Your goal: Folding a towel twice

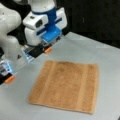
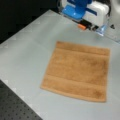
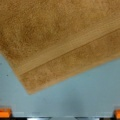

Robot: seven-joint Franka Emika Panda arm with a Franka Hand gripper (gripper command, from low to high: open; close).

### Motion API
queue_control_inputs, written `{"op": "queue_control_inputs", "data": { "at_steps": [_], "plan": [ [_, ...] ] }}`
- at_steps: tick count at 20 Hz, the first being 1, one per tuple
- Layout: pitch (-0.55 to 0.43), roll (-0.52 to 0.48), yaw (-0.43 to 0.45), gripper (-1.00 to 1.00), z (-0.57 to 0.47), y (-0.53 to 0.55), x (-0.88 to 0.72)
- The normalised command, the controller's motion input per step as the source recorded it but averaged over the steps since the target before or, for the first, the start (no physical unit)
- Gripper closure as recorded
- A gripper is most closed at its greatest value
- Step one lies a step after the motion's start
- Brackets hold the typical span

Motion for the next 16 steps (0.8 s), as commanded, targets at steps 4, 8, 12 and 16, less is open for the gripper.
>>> {"op": "queue_control_inputs", "data": {
  "at_steps": [4, 8, 12, 16],
  "plan": [
    [0.338, 0.117, 0.051, -1.0, -0.02, 0.0, 0.14],
    [0.322, 0.109, -0.013, -1.0, -0.04, 0.11, 0.31],
    [0.239, 0.048, -0.101, -1.0, -0.04, 0.26, 0.47],
    [0.2, -0.06, -0.164, -1.0, 0.02, 0.38, 0.5]
  ]
}}
